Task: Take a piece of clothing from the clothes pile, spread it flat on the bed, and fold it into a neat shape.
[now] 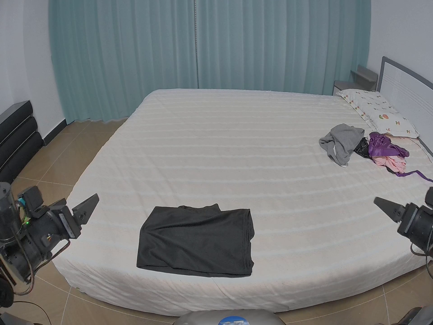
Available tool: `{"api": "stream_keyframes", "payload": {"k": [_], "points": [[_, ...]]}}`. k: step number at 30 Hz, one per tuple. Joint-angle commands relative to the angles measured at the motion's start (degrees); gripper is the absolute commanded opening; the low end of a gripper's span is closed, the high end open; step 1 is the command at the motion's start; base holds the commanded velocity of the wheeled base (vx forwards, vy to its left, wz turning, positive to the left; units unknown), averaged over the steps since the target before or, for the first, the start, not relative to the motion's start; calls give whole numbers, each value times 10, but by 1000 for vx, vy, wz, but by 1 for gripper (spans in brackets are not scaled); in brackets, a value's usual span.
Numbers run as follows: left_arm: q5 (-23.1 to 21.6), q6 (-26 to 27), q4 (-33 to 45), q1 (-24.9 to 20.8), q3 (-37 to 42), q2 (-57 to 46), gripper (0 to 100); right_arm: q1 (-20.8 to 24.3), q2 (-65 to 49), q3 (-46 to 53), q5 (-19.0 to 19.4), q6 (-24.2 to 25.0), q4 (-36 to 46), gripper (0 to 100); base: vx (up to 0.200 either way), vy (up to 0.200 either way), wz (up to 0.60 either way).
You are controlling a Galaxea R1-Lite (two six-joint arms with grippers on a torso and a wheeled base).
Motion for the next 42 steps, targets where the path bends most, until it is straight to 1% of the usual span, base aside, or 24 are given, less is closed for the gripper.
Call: {"api": "stream_keyframes", "payload": {"k": [1,2,3,4,5,6,7,9,11,12,13,14,18,21,25,28,29,30,33,34,35,37,39,42], "points": [[46,71,248,-45,3,-303,100,-38,-312,21,-8,-136,207,100,0,0,0],[58,72,285,-44,-3,-331,100,-53,-334,19,-7,-153,232,100,0,0,0],[61,72,293,-44,-5,-339,100,-56,-340,19,-6,-157,239,100,0,0,0],[84,78,329,-44,-6,-381,100,-78,-372,19,-3,-180,270,100,0,0,0],[84,78,329,-44,-6,-381,100,-78,-372,19,-3,-180,270,100,0,0,0],[110,95,360,-42,-7,-430,100,-104,-405,19,-3,-205,294,100,0,0,0],[117,102,372,-38,-8,-449,100,-116,-415,19,-3,-216,301,100,0,0,0],[130,116,392,-10,-16,-490,100,-140,-441,18,-7,-246,310,100,0,0,0],[129,132,402,17,-16,-510,100,-150,-458,18,-8,-266,313,100,0,0,0],[127,154,417,51,-14,-534,100,-160,-477,19,-8,-289,315,100,0,0,0],[127,154,417,51,-14,-534,100,-160,-477,19,-8,-289,315,100,0,0,0],[125,179,438,87,-16,-568,100,-170,-504,18,-8,-313,324,100,0,0,0],[125,224,441,125,-18,-636,100,-198,-548,4,-9,-341,374,100,0,0,0],[125,235,444,141,-17,-673,100,-218,-558,1,-6,-342,399,100,0,0,0],[124,238,444,147,-15,-700,100,-218,-558,5,3,-342,379,100,0,0,0],[119,233,440,147,-13,-703,100,-218,-558,16,27,-354,343,100,0,0,0],[119,233,440,147,-13,-703,100,-218,-558,16,27,-354,343,100,0,0,0],[111,228,439,147,-8,-703,100,-218,-558,37,45,-357,305,100,0,0,0],[72,217,438,147,6,-703,100,-218,-558,93,55,-357,227,100,0,0,0],[67,215,438,147,8,-703,100,-218,-558,100,57,-357,217,100,0,0,0],[48,212,437,147,22,-703,100,-218,-558,135,72,-357,158,100,0,0,0],[45,215,418,147,46,-703,100,-218,-558,154,96,-357,105,100,0,0,0],[42,217,379,147,76,-703,100,-218,-558,154,104,-354,91,100,0,0,0],[39,220,358,147,105,-703,100,-218,-558,154,102,-353,105,100,0,0,0]]}}
